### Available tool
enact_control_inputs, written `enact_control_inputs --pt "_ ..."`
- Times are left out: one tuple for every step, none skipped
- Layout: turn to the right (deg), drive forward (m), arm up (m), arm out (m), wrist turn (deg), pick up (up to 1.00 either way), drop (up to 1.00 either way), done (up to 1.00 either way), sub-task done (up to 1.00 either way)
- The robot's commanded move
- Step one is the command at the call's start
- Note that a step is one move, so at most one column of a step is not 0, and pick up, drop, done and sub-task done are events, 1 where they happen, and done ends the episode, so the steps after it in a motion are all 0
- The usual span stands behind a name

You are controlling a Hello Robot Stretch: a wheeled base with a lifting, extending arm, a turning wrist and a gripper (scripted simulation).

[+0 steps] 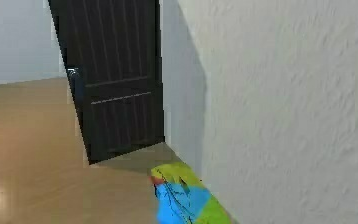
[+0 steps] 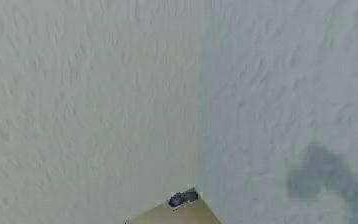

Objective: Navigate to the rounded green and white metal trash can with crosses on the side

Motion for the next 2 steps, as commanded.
enact_control_inputs --pt "-45.0 0.0 0.0 0.0 0.0 0.0 0.0 0.0 0.0" --pt "-45.0 0.0 0.0 0.0 0.0 0.0 0.0 0.0 0.0"
